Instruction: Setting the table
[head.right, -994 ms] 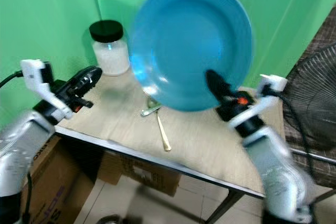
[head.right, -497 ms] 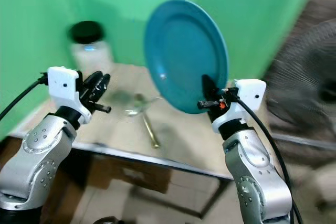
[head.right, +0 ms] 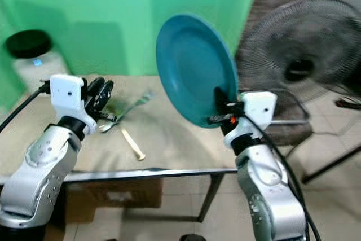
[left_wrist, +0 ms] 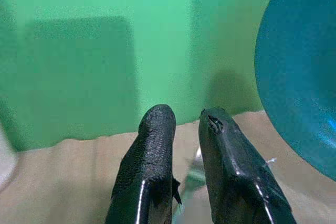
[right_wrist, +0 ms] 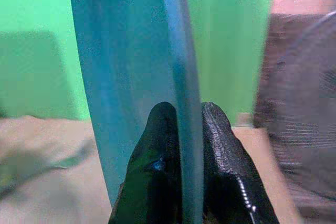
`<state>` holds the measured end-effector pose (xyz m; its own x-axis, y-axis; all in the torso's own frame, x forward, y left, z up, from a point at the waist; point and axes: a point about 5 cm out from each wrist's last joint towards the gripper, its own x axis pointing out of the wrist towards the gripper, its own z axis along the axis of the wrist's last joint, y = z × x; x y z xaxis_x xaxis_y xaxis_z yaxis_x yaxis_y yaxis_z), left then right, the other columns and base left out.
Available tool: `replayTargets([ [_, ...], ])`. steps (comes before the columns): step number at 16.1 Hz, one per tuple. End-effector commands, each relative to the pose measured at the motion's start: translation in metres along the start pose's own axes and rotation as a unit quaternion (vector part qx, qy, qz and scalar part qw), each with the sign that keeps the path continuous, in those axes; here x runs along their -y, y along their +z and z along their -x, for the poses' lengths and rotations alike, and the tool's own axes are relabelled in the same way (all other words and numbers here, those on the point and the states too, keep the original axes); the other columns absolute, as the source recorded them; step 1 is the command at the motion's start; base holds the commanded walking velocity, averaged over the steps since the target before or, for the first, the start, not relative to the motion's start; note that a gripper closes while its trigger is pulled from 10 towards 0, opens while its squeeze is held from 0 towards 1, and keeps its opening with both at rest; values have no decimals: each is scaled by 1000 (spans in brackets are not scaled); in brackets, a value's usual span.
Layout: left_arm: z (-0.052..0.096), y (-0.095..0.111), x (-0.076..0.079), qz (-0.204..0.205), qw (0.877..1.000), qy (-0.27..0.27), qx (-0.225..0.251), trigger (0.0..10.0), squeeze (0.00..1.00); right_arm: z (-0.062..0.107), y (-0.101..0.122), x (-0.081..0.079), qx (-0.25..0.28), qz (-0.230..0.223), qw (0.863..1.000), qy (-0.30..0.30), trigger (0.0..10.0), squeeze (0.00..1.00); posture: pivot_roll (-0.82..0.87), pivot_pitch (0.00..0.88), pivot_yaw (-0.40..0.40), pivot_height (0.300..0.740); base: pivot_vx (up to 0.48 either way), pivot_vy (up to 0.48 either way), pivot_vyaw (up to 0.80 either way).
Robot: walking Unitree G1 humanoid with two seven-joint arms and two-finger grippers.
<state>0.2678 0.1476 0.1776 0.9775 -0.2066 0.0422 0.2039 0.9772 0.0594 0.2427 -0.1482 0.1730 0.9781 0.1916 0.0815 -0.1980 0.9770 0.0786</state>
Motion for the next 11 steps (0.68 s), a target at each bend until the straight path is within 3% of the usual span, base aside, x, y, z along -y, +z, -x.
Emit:
replayTargets([
  [1,1,2,0,-4,1000,-3,6,10000,0,0,4,4,17,26,999,-16,10000,0,60,0,-20,740,0,0,-800],
  [5,1,6,-6,26,997,61,38,10000,0,0,1,9,-7,-12,1000,-18,10000,0,65,0,-38,740,0,0,-800],
  [7,2,6,1,9,997,57,43,10000,0,-1,3,6,0,-32,999,-13,10000,0,65,0,-45,740,0,0,-800],
  [10,1,8,1,-52,996,56,53,10000,0,-1,5,7,10,-37,999,-19,10000,0,65,0,-40,740,0,0,-800],
  [11,1,7,1,-47,997,33,44,10000,0,-1,5,7,10,-33,999,-20,10000,0,62,0,-35,740,0,0,-800],
])
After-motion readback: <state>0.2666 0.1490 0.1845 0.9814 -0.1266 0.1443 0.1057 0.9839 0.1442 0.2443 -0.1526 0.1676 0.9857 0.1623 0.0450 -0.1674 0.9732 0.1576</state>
